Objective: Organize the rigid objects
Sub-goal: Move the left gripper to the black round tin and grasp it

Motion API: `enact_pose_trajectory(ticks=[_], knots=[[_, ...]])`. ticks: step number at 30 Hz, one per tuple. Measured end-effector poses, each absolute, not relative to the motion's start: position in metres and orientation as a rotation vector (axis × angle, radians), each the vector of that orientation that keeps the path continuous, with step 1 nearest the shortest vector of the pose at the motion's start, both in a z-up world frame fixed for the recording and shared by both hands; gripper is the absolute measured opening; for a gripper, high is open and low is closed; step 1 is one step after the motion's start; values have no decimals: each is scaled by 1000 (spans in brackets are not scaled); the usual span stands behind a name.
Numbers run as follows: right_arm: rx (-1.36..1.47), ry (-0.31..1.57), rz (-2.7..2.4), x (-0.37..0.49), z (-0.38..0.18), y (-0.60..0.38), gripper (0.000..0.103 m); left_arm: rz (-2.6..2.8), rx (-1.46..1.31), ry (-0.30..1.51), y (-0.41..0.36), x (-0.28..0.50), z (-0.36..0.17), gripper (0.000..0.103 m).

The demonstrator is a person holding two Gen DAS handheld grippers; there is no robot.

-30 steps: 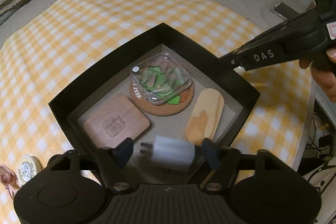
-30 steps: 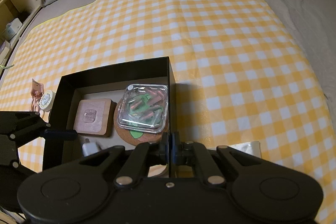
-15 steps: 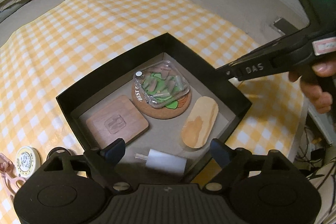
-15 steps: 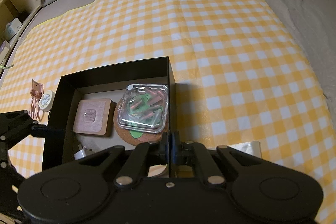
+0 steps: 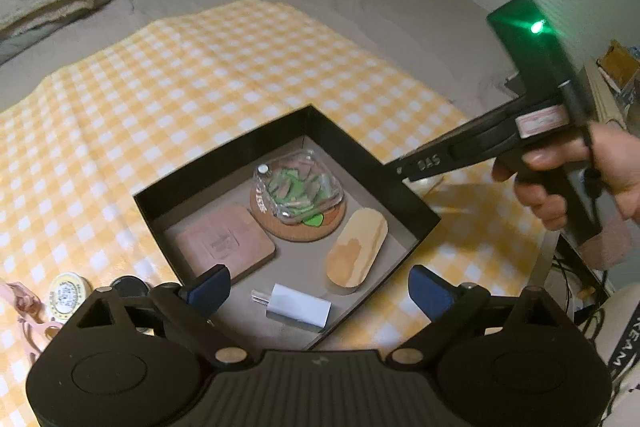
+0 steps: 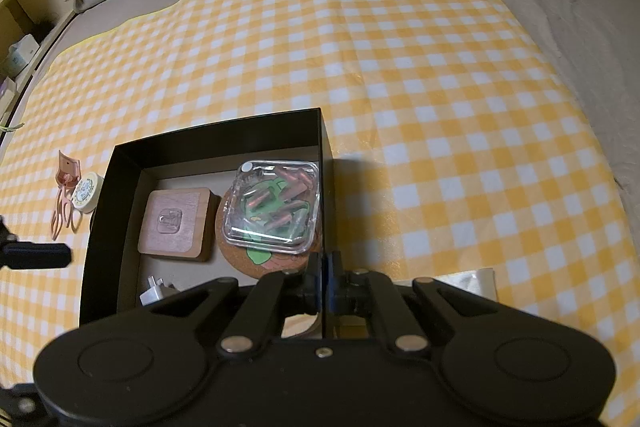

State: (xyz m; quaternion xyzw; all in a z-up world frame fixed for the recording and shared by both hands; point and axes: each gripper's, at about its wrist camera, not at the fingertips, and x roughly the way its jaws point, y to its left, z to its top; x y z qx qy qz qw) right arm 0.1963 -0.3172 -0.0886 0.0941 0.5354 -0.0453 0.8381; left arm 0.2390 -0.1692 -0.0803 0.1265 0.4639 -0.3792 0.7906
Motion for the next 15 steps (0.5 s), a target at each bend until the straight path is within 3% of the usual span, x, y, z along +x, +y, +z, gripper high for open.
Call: enact_pose_trajectory(ticks=[15], knots=[[200, 1132, -96, 196, -88, -317, 4, -562, 130, 831, -98, 262, -44, 103]])
